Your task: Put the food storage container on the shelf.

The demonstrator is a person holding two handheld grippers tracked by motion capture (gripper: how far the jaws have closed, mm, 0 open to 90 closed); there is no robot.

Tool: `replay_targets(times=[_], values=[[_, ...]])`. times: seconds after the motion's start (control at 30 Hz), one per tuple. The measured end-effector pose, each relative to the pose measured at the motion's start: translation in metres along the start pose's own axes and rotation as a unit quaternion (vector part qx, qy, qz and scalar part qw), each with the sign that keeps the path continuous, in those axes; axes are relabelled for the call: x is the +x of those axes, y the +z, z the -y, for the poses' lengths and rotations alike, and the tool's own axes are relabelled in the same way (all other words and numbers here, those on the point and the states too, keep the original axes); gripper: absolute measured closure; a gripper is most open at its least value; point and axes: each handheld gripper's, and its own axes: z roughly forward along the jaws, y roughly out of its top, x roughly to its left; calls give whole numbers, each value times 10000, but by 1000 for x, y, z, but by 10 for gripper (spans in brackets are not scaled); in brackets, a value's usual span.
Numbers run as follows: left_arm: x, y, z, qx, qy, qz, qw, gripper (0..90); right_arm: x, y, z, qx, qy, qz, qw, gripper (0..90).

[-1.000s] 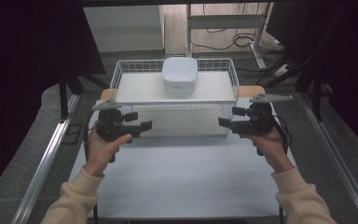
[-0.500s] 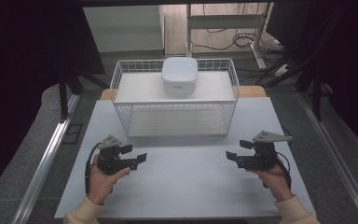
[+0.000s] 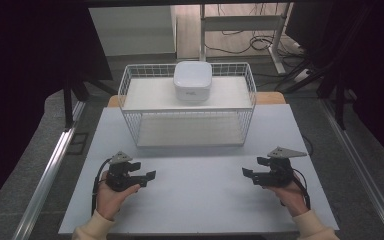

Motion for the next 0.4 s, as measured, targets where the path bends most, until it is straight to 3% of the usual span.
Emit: replay_targets(times=[0.3,0.4], values=[[3,0,0,30,18,-59,10000,257,-3,-2,-1,-58,32,18,10000,214],[3,-1,-1,4,-7,-84,10000,251,-4,-3,-2,-95,84,-78,9999,204]])
